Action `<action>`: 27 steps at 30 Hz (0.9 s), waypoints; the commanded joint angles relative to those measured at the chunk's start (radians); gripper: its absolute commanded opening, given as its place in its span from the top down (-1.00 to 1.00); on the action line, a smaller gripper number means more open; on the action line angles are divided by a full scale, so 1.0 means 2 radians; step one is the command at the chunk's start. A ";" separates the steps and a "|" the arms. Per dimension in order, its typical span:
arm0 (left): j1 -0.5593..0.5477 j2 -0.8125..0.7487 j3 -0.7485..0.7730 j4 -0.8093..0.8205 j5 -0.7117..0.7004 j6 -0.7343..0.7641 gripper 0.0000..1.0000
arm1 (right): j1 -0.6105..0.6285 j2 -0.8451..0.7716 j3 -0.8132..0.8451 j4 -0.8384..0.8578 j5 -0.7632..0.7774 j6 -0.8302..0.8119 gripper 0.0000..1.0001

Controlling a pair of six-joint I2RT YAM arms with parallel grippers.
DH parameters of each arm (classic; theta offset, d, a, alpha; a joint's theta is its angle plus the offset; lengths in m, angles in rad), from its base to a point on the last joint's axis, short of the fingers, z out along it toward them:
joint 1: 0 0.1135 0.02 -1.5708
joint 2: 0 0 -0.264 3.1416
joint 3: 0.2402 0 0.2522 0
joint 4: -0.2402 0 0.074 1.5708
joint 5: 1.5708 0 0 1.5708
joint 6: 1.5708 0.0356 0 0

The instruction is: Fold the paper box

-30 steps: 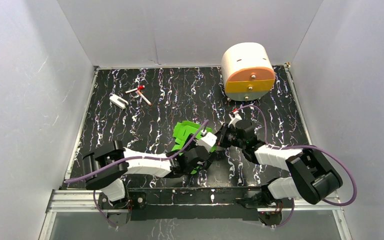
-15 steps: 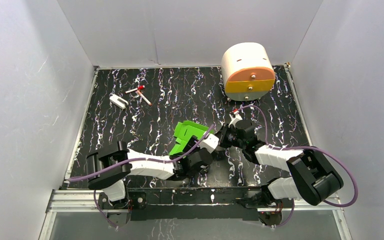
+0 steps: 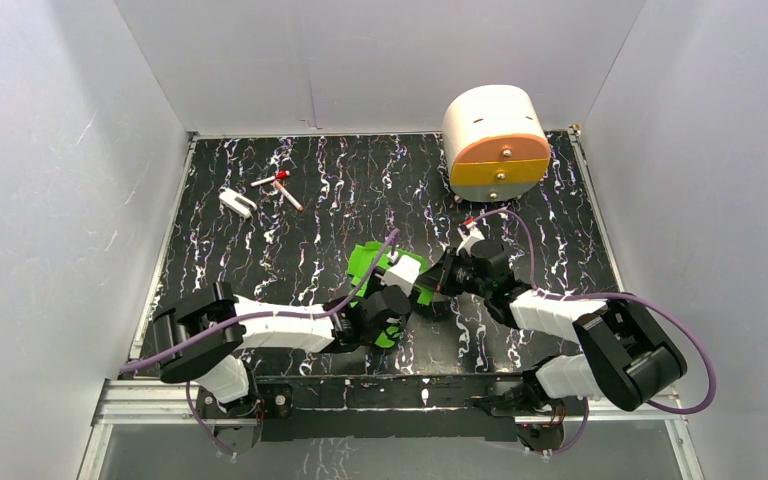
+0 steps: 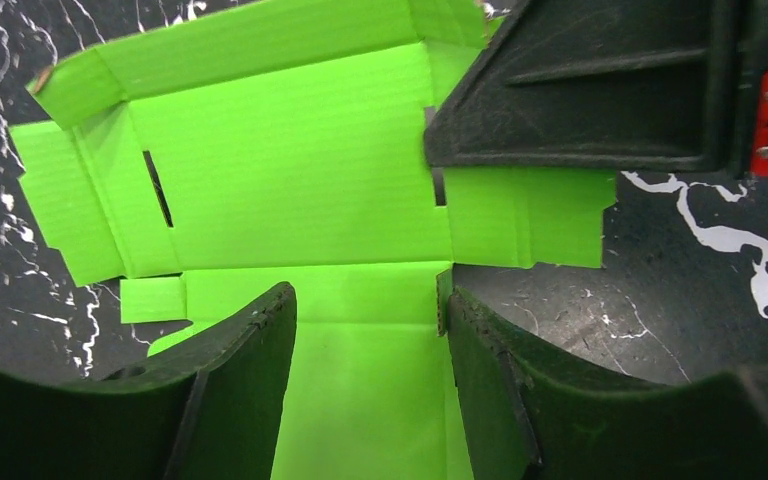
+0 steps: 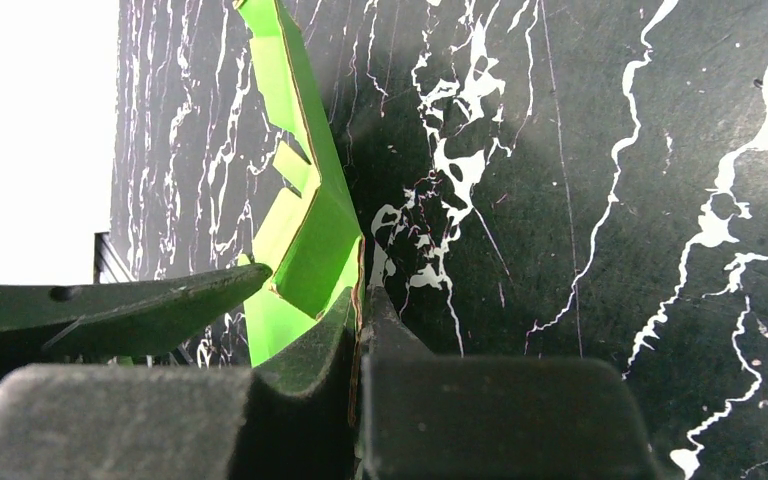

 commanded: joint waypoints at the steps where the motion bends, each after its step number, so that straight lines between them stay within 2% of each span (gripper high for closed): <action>1: 0.028 -0.022 -0.021 0.005 0.035 -0.038 -0.08 | 0.001 -0.007 0.014 0.005 -0.003 -0.022 0.87; 7: 0.063 -0.041 -0.040 0.018 0.100 -0.062 -0.11 | 0.001 0.000 0.015 0.006 0.000 -0.042 0.86; 16: 0.128 -0.133 -0.065 0.032 0.213 -0.056 -0.47 | 0.002 0.004 0.027 -0.011 0.002 -0.078 0.85; 22: 0.209 -0.180 -0.084 0.033 0.226 -0.047 -0.60 | 0.001 -0.005 0.034 -0.021 0.000 -0.110 0.83; 27: 0.288 -0.182 -0.093 0.025 0.253 -0.039 -0.62 | 0.001 -0.007 0.040 -0.030 -0.003 -0.132 0.82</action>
